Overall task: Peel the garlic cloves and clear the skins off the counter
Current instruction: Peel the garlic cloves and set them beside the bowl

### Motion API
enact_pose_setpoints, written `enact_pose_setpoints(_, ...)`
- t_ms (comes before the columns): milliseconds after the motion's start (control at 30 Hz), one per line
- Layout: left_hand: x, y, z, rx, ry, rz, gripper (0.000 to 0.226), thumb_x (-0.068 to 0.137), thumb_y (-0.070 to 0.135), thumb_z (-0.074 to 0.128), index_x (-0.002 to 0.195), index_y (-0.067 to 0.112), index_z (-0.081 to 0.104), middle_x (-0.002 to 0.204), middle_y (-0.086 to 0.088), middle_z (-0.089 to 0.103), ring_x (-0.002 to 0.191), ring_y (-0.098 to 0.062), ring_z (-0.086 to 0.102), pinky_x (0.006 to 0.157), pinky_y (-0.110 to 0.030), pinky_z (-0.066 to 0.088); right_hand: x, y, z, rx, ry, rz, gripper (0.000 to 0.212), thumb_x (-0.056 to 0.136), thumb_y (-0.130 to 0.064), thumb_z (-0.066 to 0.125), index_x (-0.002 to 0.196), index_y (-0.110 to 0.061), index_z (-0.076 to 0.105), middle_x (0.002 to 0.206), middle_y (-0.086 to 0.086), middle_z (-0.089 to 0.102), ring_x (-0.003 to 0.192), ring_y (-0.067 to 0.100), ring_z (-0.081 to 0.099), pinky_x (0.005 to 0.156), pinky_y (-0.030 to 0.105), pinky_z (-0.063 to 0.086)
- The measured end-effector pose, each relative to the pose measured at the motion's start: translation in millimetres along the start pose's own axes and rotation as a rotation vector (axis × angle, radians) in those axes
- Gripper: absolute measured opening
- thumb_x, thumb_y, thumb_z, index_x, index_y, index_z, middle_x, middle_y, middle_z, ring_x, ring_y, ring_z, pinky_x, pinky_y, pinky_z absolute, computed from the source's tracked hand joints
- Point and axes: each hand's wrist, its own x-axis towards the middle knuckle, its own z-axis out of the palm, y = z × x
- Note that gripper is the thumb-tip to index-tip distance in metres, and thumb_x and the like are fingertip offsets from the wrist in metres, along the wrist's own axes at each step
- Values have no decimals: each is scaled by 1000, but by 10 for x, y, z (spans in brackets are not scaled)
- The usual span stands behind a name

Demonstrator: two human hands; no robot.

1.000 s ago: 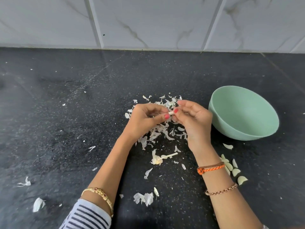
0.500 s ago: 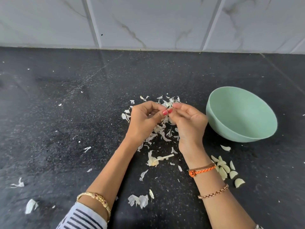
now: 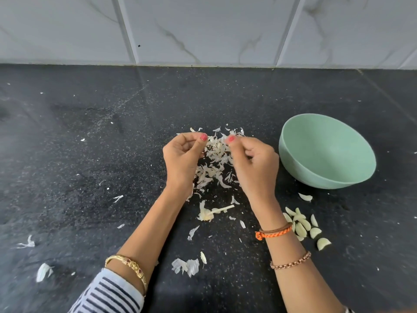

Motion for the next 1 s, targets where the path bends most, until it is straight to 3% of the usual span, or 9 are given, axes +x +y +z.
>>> enact_pose_setpoints(67,-1,-2,3,-8,17,10,11,85,7,64,76,14,63,57,11,61,54,0,52,54,-13,45,-7,7,23,-49,-106,-9,11,81,-17,65,87,-18,74,86,-17,65,87,-5,57,85,36,48)
enact_pose_setpoints(133,-5,-11,7,-23,19,10,10,84,6,64,78,14,63,58,11,62,55,0,53,55,-13,44,-26,8,44,5,-173,63,24,81,-12,65,102,-21,70,98,-29,55,98,-15,49,95,35,42)
enact_pose_setpoints(300,-24,-11,36,-78,-37,-14,16,83,3,65,89,18,62,58,9,63,58,-1,55,66,-16,45,-44,12,75,74,-127,71,16,83,-10,67,97,-15,72,84,-19,63,81,-10,58,73,7,41)
enact_pose_setpoints(367,-31,-13,44,-71,-85,-23,20,81,3,66,80,23,67,68,5,66,73,-7,58,76,-24,46,-51,11,78,111,-100,92,8,82,-11,69,88,-14,73,77,-14,66,74,-3,61,64,8,41)
enact_pose_setpoints(433,-40,-3,51,-85,-132,-39,18,80,0,65,82,18,65,66,8,67,73,-6,62,79,-25,48,-46,-2,62,151,-79,124,8,83,-9,68,84,-16,72,76,-12,68,72,2,63,58,15,45)
enact_pose_setpoints(567,-36,18,26,-94,-256,-17,22,79,-8,62,92,10,59,64,7,69,64,-4,65,68,-18,51,0,8,5,273,-91,215,18,83,-4,66,86,-21,69,79,-8,69,74,6,66,68,26,55)
enact_pose_setpoints(733,0,36,-15,-69,-351,-16,27,77,-12,62,93,9,58,65,7,68,63,-4,64,65,-15,50,32,-4,-52,389,-176,346,21,80,-2,69,86,-21,66,77,-5,68,74,1,65,72,21,53)
enact_pose_setpoints(900,48,42,-62,-73,-435,-28,34,70,-5,66,98,11,57,65,7,65,64,-4,62,68,-17,51,40,2,-73,404,-282,330,20,81,4,65,85,-15,68,83,0,69,75,0,62,72,14,49)
enact_pose_setpoints(1000,60,25,-73,-33,-464,7,38,74,-13,62,103,11,55,64,8,62,63,-3,60,69,-17,51,45,-1,-88,409,-318,312,17,81,5,65,85,-11,68,80,0,68,73,-2,61,71,14,49)
